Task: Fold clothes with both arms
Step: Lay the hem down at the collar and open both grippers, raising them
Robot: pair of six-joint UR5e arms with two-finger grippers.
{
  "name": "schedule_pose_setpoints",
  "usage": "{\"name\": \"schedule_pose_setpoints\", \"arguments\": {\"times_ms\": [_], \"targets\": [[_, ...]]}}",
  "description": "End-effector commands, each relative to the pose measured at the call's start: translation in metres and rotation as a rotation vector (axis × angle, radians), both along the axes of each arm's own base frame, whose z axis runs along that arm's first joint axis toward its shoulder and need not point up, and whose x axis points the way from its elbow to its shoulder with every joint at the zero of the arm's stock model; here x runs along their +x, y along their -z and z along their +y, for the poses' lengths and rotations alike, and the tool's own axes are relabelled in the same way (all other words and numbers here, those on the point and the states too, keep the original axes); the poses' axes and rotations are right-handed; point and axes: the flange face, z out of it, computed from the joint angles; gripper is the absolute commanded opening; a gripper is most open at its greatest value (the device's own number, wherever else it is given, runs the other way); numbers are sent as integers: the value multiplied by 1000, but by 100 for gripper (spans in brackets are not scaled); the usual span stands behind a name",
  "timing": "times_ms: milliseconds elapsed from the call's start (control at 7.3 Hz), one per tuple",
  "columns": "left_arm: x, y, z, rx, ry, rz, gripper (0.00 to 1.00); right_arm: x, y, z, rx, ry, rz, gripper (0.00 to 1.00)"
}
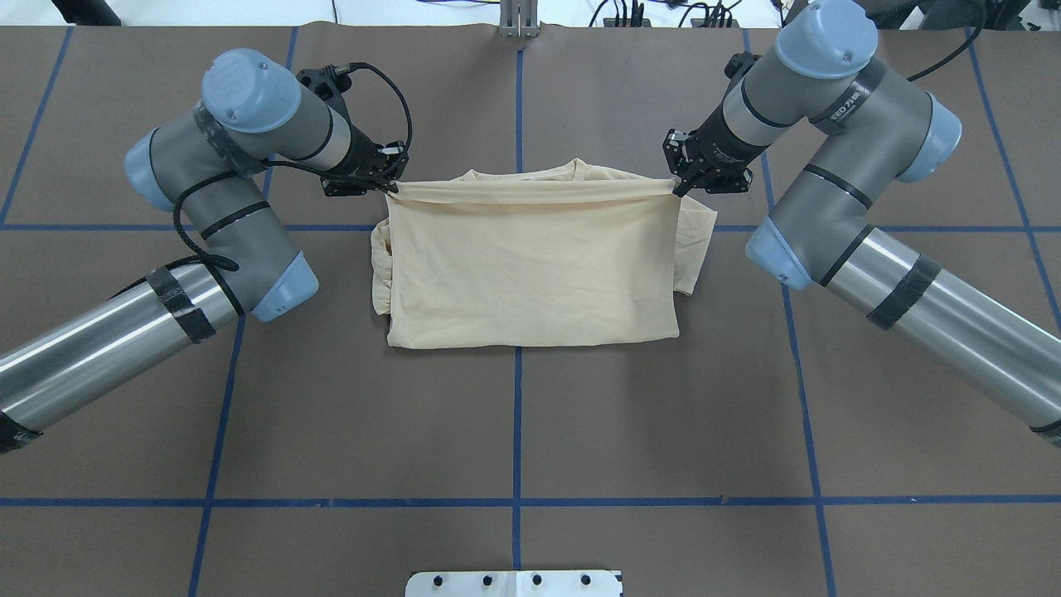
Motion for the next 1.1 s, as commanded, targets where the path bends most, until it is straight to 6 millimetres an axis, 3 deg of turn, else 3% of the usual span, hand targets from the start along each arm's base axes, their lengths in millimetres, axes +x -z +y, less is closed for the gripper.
{"name": "schedule_pose_setpoints", "arguments": {"times_ms": [0,274,411,548,822,960], "targets": [[-1,14,1,13,0,18,0,-3,10,0,9,4,-10,0],[-3,20,5,24,-2,27,0,-7,21,0,23,9,-21,0],[-3,20,5,25,-4,27,57,-8,20,0,29,13,-16,39],[-4,22,6,33,-6,27,99,-10,23,0,32,5,-15,99],[-12,23,13,44,-5,37,99,-3,21,-2,61,25,-16,100],[-19,32,19,58,-6,52,99,5,30,7,73,31,-40,100]]}}
